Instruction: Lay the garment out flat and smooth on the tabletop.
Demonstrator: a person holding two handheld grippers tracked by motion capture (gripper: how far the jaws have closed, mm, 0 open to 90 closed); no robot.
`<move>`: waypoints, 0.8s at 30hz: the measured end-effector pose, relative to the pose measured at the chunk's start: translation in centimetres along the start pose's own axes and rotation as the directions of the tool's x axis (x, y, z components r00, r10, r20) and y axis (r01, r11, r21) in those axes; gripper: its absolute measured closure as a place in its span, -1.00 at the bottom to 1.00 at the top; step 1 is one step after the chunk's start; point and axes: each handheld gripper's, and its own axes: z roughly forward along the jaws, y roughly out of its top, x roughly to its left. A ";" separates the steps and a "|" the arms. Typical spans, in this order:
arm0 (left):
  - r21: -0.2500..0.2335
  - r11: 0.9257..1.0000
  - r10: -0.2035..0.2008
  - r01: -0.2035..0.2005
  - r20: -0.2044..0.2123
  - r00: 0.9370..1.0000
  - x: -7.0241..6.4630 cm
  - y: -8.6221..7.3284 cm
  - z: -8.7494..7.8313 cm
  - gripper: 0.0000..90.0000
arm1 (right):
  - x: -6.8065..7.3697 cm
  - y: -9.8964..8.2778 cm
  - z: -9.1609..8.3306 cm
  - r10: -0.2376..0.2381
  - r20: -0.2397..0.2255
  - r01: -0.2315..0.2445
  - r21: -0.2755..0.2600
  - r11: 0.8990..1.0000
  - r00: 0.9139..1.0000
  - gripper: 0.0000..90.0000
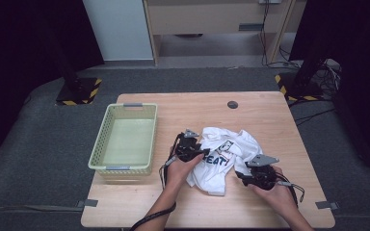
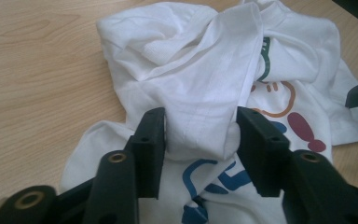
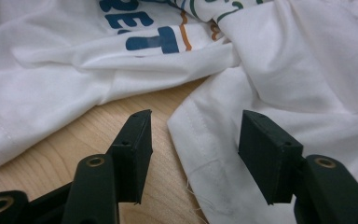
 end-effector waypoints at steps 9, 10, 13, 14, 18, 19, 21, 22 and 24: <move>0.005 1.000 0.005 -0.005 -0.003 1.000 0.1 0.6 -0.6 0.85 | -0.6 -0.4 0.4 -0.017 0.000 0.017 0.028 0.999 1.000 0.48; 0.003 1.000 0.005 -0.005 -0.003 1.000 0.1 0.6 -0.7 0.86 | -0.8 -0.5 0.4 -0.010 -0.003 0.010 0.027 1.000 1.000 0.56; 0.002 1.000 -0.001 0.001 -0.009 1.000 0.2 0.2 -1.0 0.86 | -1.6 -0.6 0.1 0.000 -0.003 0.000 0.040 0.999 1.000 0.77; 0.004 1.000 -0.004 0.004 -0.007 1.000 0.2 -0.1 -1.0 0.86 | -1.9 -0.6 0.1 0.005 -0.005 -0.004 0.042 0.999 1.000 0.86; -0.013 1.000 -0.023 0.023 -0.008 1.000 0.2 -0.8 -1.1 0.86 | -3.1 -0.7 -0.3 0.021 0.002 -0.021 0.056 0.998 1.000 0.93; -0.020 0.999 -0.028 0.028 -0.009 1.000 0.2 -0.8 -1.2 0.86 | -3.5 -0.8 -0.4 0.020 0.010 -0.020 0.057 0.998 1.000 0.93; -0.037 0.999 -0.036 0.035 -0.011 0.999 0.3 -0.6 -1.6 0.86 | -4.4 -0.9 -0.7 0.027 0.025 -0.029 0.066 0.997 0.999 0.94; -0.044 0.998 -0.041 0.041 -0.011 0.999 0.4 -0.5 -1.8 0.86 | -5.0 -1.0 -0.8 0.035 0.034 -0.037 0.065 0.997 0.999 0.94; -0.052 0.998 -0.047 0.046 -0.017 0.999 0.6 -0.3 -2.3 0.86 | -6.1 -1.1 -1.2 0.047 0.052 -0.051 0.070 0.996 0.998 0.94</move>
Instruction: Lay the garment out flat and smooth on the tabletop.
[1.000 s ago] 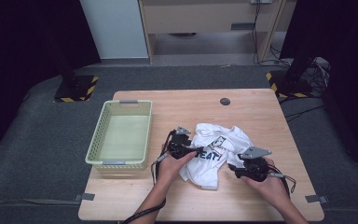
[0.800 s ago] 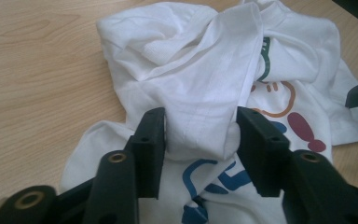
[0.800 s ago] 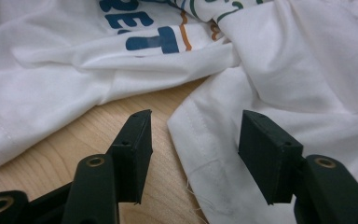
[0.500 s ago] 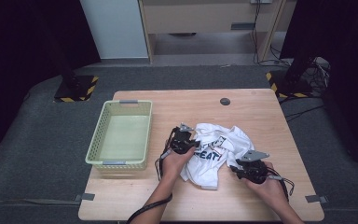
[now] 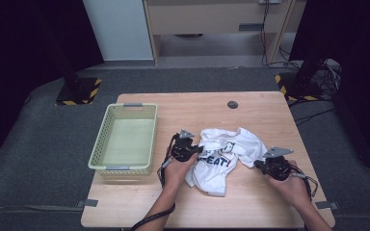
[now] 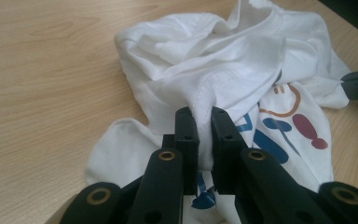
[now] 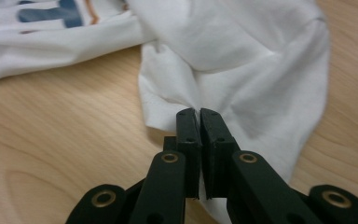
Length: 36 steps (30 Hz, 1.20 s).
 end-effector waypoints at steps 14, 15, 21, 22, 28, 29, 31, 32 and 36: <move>-0.019 1.000 -0.007 0.006 -0.036 0.999 0.4 0.0 -0.4 0.26 | -3.3 0.3 -1.4 0.089 0.021 -0.088 -0.039 0.995 0.996 0.50; -0.015 1.000 0.019 -0.020 -0.062 0.998 0.2 0.0 -0.5 0.08 | -2.8 0.4 -1.6 0.083 0.023 -0.081 -0.052 0.995 0.996 0.33; -0.049 0.998 0.047 -0.050 -0.055 0.997 -0.2 0.3 -1.5 -0.12 | 0.7 1.4 -2.1 0.064 -0.053 -0.070 -0.107 0.992 0.997 0.09; -0.052 0.997 0.048 -0.051 -0.050 0.998 -0.3 0.4 -1.7 -0.12 | 1.3 1.6 -2.1 0.047 -0.061 -0.054 -0.110 0.992 0.997 0.06; -0.057 0.995 0.078 -0.078 0.005 0.997 -1.0 0.7 -1.3 -0.24 | 4.8 2.5 -0.8 -0.017 -0.122 0.006 -0.093 0.996 0.992 -0.08; -0.053 0.995 0.085 -0.084 0.012 0.996 -1.1 0.8 -1.2 -0.25 | 5.2 2.5 -0.5 -0.020 -0.127 0.009 -0.087 0.996 0.992 -0.11; -0.052 0.994 0.093 -0.091 0.019 0.996 -1.4 0.8 -1.0 -0.25 | 6.0 2.5 -0.1 -0.021 -0.141 0.011 -0.072 0.997 0.990 -0.15; -0.051 0.995 0.091 -0.089 0.024 0.996 -1.5 0.8 -0.8 -0.25 | 6.3 2.5 0.1 -0.020 -0.145 0.010 -0.069 0.998 0.989 -0.17; -0.049 0.996 0.075 -0.074 0.026 0.997 -1.9 1.0 -0.2 -0.25 | 7.5 2.2 0.9 -0.020 -0.159 0.013 -0.042 0.999 0.987 -0.25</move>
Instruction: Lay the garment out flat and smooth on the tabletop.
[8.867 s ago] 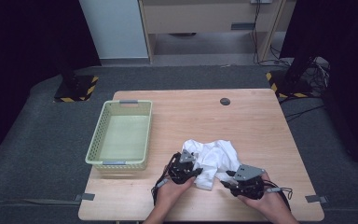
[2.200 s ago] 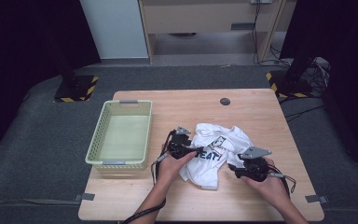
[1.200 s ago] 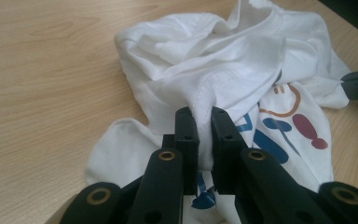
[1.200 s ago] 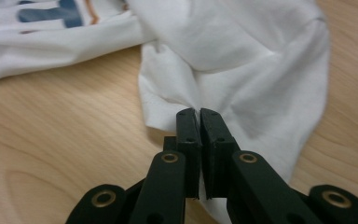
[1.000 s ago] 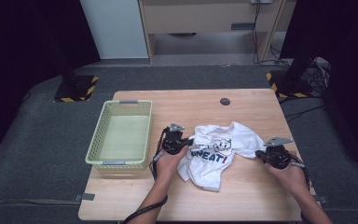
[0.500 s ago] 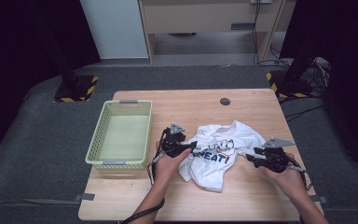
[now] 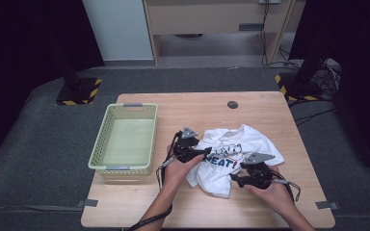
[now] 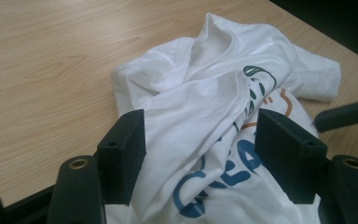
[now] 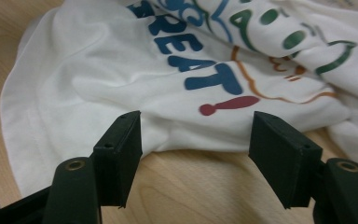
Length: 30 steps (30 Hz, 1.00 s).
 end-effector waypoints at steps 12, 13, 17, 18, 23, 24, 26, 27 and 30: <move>0.033 0.999 -0.009 0.010 -0.032 0.999 0.6 -0.8 0.9 -0.11 | 2.9 -0.3 1.8 -0.039 -0.050 0.041 0.038 0.998 0.998 -0.52; 0.038 0.999 0.004 -0.002 -0.052 0.999 0.7 -0.9 1.0 -0.07 | 3.0 -0.3 1.9 -0.042 -0.051 0.044 0.039 0.998 0.998 -0.46; 0.068 0.998 0.016 -0.011 -0.073 0.997 1.2 -1.4 1.5 0.08 | 3.3 -0.2 2.0 -0.087 -0.032 0.088 0.033 0.996 0.996 -0.03; 0.082 0.997 0.018 -0.011 -0.079 0.997 1.4 -1.5 1.7 0.15 | 3.2 -0.1 1.9 -0.090 -0.036 0.091 0.033 0.995 0.995 0.12; 0.122 0.992 0.023 -0.013 -0.079 0.997 1.7 -1.4 2.1 0.61 | 3.0 0.1 1.9 -0.100 -0.051 0.101 0.034 0.994 0.994 0.69; 0.134 0.991 0.031 -0.020 -0.080 0.996 1.6 -1.3 2.2 0.69 | 2.9 0.1 1.9 -0.099 -0.050 0.101 0.029 0.995 0.994 0.81; 0.152 0.988 0.046 -0.034 -0.077 0.996 1.4 -1.1 2.3 0.80 | 2.5 0.0 1.7 -0.091 -0.051 0.092 0.022 0.996 0.995 0.89; 0.160 0.986 0.052 -0.039 -0.082 0.995 1.3 -1.0 2.3 0.83 | 2.3 -0.2 1.6 -0.088 -0.053 0.089 0.023 0.996 0.995 0.90; 0.153 0.987 0.058 -0.044 -0.087 0.995 1.1 -0.8 2.2 0.87 | 1.3 -0.7 0.8 -0.086 -0.038 0.088 0.033 0.996 0.996 0.92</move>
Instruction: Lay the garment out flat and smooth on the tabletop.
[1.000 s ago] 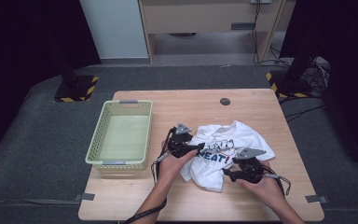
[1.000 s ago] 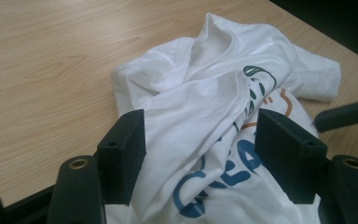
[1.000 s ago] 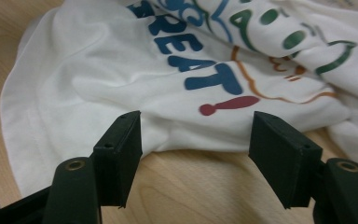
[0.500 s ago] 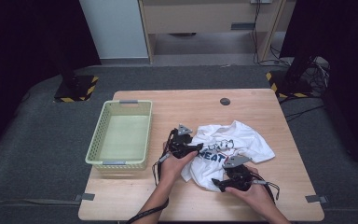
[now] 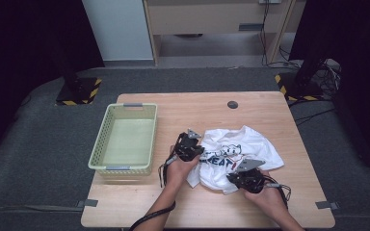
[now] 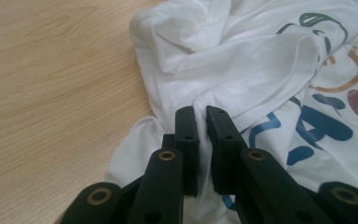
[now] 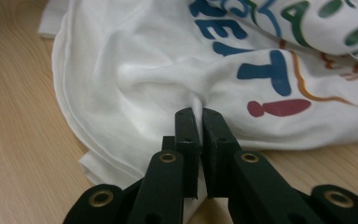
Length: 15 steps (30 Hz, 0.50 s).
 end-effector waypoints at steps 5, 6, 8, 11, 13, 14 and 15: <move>-0.013 1.000 -0.006 0.006 -0.007 1.000 -0.2 0.2 -0.2 0.88 | -2.1 -1.4 -2.1 0.026 0.040 -0.027 0.020 0.999 0.999 0.93; -0.019 1.000 -0.013 0.012 -0.009 1.000 -0.2 0.2 -0.2 0.88 | -2.6 -1.7 -2.6 0.027 0.051 -0.028 0.022 0.999 0.998 0.93; -0.020 1.000 -0.019 0.019 -0.014 1.000 -0.1 0.2 -0.3 0.88 | -3.4 -2.3 -3.5 0.033 0.070 -0.035 0.035 0.999 0.997 0.94; -0.017 0.999 -0.027 0.027 -0.021 0.999 0.1 0.1 -0.4 0.88 | -4.7 -3.3 -4.9 0.044 0.098 -0.048 0.045 0.998 0.994 0.94; -0.017 0.999 -0.034 0.033 -0.020 0.999 0.3 -0.1 -0.5 0.88 | -5.5 -4.0 -5.7 0.052 0.116 -0.058 0.050 0.997 0.992 0.94; -0.019 0.999 -0.038 0.038 -0.022 0.999 0.3 -0.2 -0.5 0.88 | -5.8 -4.4 -6.1 0.057 0.120 -0.064 0.056 0.996 0.991 0.94; -0.019 0.999 -0.042 0.041 -0.024 0.999 0.5 -0.2 -0.6 0.88 | -6.1 -4.7 -6.3 0.061 0.128 -0.068 0.055 0.996 0.990 0.94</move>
